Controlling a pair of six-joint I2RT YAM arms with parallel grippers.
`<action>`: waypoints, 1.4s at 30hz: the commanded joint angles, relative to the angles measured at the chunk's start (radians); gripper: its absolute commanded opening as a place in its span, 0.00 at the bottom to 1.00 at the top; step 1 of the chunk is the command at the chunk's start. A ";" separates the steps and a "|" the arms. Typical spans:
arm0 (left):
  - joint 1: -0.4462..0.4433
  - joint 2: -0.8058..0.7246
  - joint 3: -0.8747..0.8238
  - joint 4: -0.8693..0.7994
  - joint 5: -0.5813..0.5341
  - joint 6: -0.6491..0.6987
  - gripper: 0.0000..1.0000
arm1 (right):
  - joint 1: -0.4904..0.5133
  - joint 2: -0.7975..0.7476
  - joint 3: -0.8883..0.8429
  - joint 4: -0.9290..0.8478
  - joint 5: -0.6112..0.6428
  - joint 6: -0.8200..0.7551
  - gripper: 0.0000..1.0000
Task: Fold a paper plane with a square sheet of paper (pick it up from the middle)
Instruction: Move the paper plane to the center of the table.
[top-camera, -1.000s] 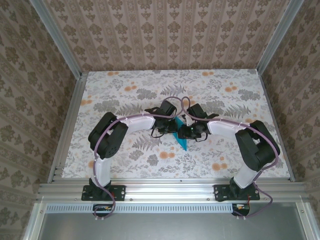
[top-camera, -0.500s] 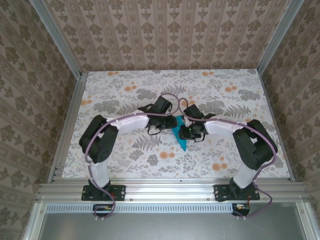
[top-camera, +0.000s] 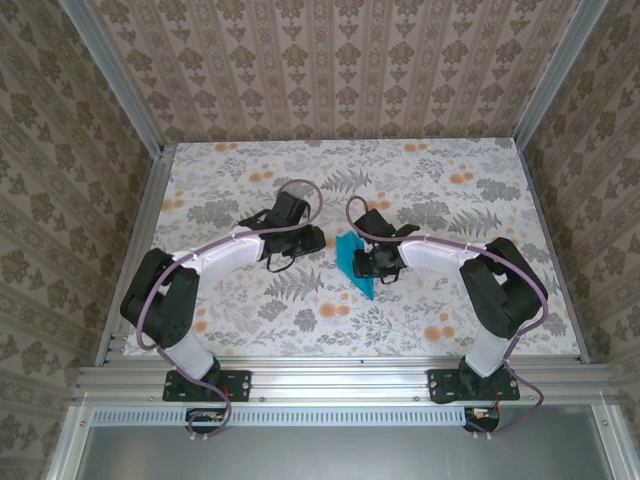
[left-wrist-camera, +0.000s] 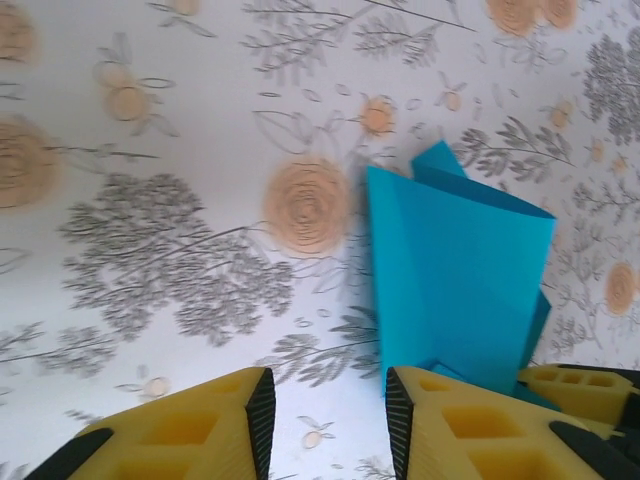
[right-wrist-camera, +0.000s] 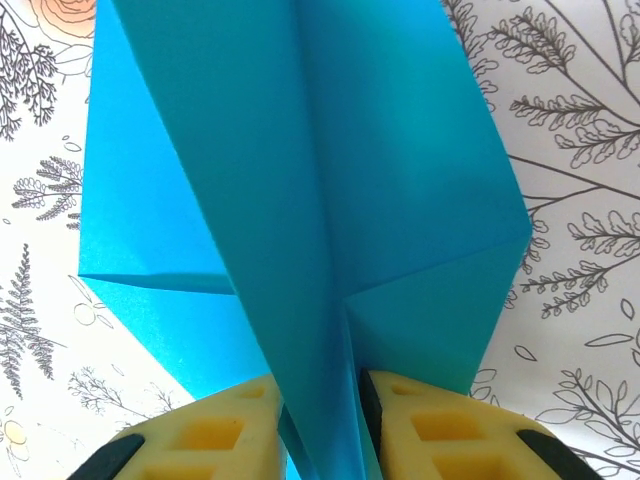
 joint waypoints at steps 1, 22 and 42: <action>0.029 -0.064 -0.037 -0.028 -0.032 -0.024 0.39 | 0.017 0.034 0.038 -0.061 0.060 0.030 0.25; 0.161 -0.247 -0.206 -0.074 -0.079 -0.009 0.42 | 0.065 0.137 0.311 -0.181 0.233 0.119 0.06; 0.217 -0.406 -0.357 -0.111 -0.116 -0.019 0.46 | 0.059 0.599 0.856 -0.362 0.360 0.119 0.12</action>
